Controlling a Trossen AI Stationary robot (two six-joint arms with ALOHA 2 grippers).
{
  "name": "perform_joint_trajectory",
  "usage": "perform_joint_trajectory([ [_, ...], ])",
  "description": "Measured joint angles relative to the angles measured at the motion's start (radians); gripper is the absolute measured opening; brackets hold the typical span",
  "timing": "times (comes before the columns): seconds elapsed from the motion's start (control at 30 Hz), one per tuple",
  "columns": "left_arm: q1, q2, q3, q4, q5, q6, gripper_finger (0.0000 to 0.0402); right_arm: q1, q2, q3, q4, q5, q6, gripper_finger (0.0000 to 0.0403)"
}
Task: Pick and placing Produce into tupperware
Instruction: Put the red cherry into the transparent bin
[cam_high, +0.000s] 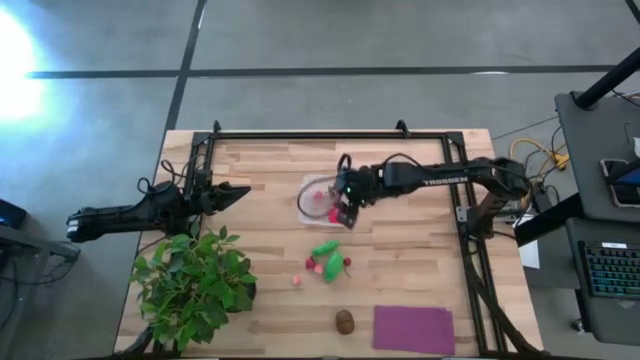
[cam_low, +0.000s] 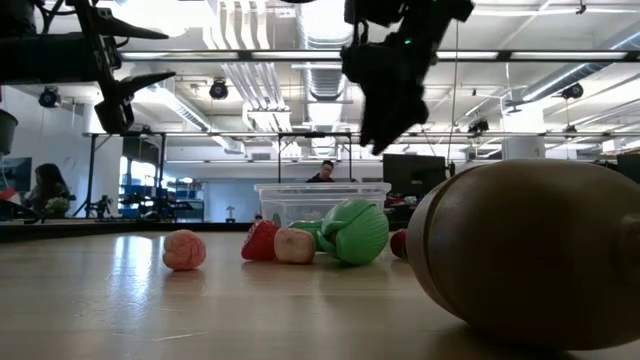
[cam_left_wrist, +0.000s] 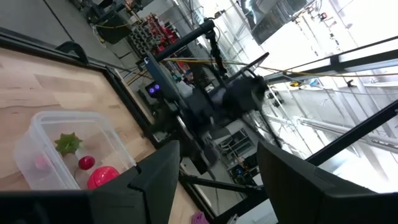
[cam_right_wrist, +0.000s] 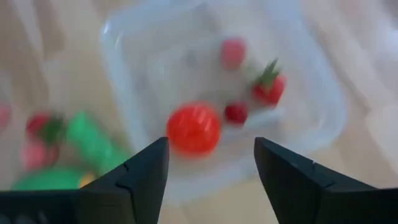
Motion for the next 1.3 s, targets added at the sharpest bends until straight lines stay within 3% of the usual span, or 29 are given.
perform_joint_trajectory([
  [0.13, 0.0, 0.0, 0.0, 0.0, 0.0, 0.0, 0.0201, 0.107, 0.004, -0.012, -0.065, 0.003, -0.065, 0.0225],
  [0.3, 0.0, 0.0, 0.0, 0.0, 0.0, 0.0, 0.0201, 0.253, 0.004, -0.03, -0.021, 0.044, -0.097, 0.0224],
  [0.63, 0.0, 0.0, 0.0, 0.0, 0.0, 0.0, 0.0201, 0.388, 0.003, -0.101, 0.081, 0.055, -0.133, 0.0224],
  [0.83, 0.0, 0.0, 0.0, 0.0, 0.0, 0.0, 0.0201, 0.47, 0.01, -0.125, 0.109, 0.077, 0.034, 0.0224],
  [0.97, 0.0, 0.0, 0.0, 0.0, 0.0, 0.0, 0.0201, 0.464, 0.017, -0.126, 0.132, 0.11, 0.269, 0.0224],
  [1.13, 0.0, -0.001, 0.0, 0.0, 0.0, 0.0, 0.0201, 0.451, 0.029, -0.139, 0.149, 0.13, 0.37, 0.0224],
  [1.3, 0.0, 0.0, -0.001, -0.001, 0.0, 0.0, 0.0201, 0.442, 0.084, -0.147, 0.16, 0.055, 0.466, 0.0224],
])
